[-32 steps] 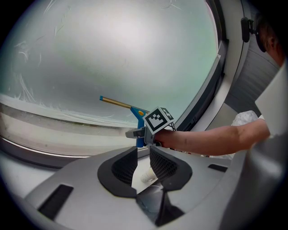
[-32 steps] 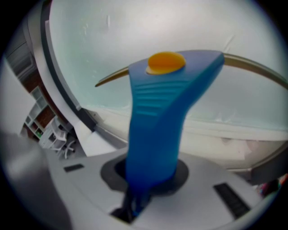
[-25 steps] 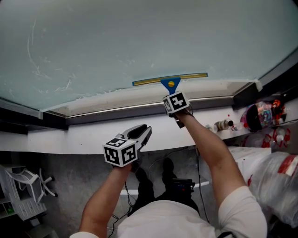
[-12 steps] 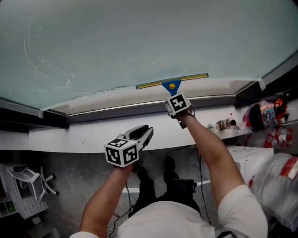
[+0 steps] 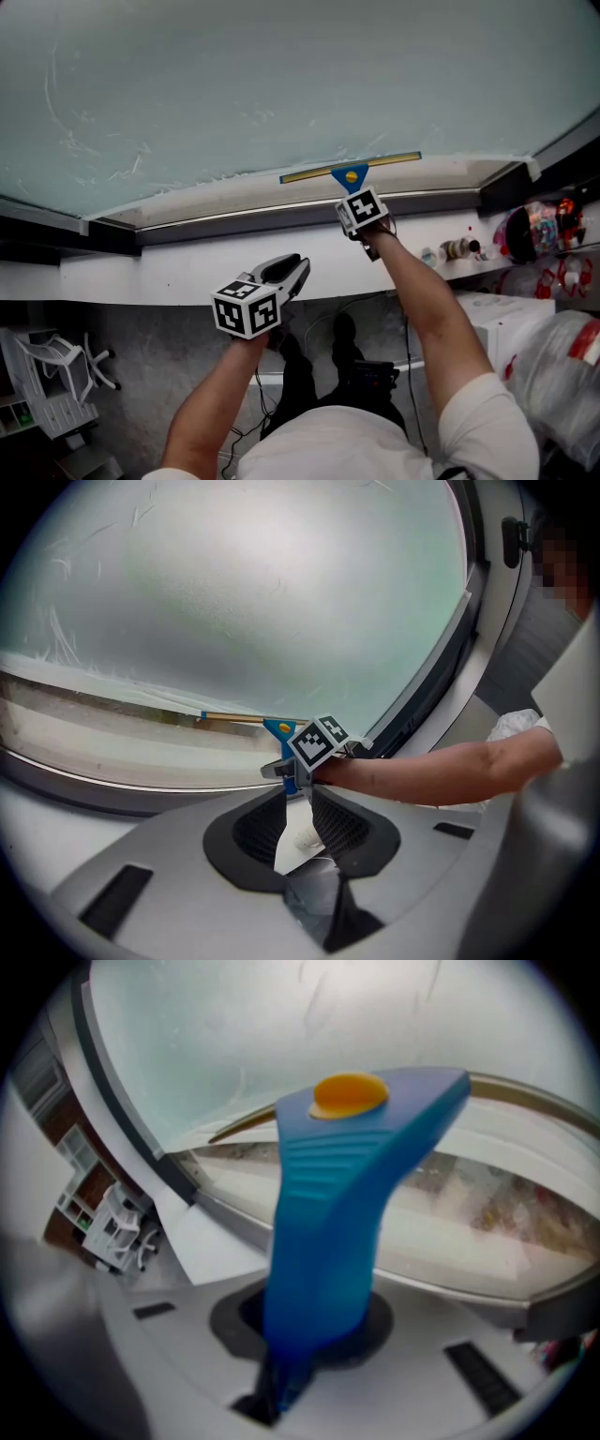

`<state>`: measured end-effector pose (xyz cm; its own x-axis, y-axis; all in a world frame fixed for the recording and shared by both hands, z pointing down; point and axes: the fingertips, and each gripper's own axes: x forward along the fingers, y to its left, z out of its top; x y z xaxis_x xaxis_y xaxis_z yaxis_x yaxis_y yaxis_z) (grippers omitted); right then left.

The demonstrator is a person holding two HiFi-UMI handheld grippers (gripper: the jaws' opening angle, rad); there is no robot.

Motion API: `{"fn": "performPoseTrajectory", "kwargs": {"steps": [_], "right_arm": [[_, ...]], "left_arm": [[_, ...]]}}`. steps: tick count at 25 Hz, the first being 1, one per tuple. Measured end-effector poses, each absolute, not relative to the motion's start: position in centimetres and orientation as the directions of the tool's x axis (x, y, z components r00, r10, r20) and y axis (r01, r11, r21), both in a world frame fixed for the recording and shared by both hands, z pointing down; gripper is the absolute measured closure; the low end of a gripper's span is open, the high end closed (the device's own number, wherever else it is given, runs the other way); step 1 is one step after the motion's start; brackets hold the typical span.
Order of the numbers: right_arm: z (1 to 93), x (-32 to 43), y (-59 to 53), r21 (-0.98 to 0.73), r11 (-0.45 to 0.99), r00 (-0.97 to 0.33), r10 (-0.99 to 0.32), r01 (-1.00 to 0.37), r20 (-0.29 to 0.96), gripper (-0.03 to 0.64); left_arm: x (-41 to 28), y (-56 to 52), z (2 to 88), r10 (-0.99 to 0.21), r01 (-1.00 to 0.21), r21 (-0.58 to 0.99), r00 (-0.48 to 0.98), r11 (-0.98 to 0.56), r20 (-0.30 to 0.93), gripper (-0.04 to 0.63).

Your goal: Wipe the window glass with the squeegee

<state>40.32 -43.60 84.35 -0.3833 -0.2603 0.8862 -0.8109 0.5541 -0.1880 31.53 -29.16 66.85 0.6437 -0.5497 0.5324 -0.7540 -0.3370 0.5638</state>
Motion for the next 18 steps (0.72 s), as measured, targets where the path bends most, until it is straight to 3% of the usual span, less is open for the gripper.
{"fn": "performPoseTrajectory", "kwargs": {"steps": [11, 18], "right_arm": [[84.9, 40.2, -42.6, -0.216, 0.541, -0.395, -0.241, -0.813, 0.886, 0.555], [85.2, 41.1, -42.0, -0.285, 0.428, -0.423, -0.275, -0.858, 0.863, 0.575]], "left_arm": [[31.5, -28.8, 66.9, -0.551, -0.752, 0.567, 0.645, -0.335, 0.530, 0.488], [31.9, -28.3, 66.9, -0.548, -0.747, 0.571, 0.651, -0.340, 0.525, 0.488]]}}
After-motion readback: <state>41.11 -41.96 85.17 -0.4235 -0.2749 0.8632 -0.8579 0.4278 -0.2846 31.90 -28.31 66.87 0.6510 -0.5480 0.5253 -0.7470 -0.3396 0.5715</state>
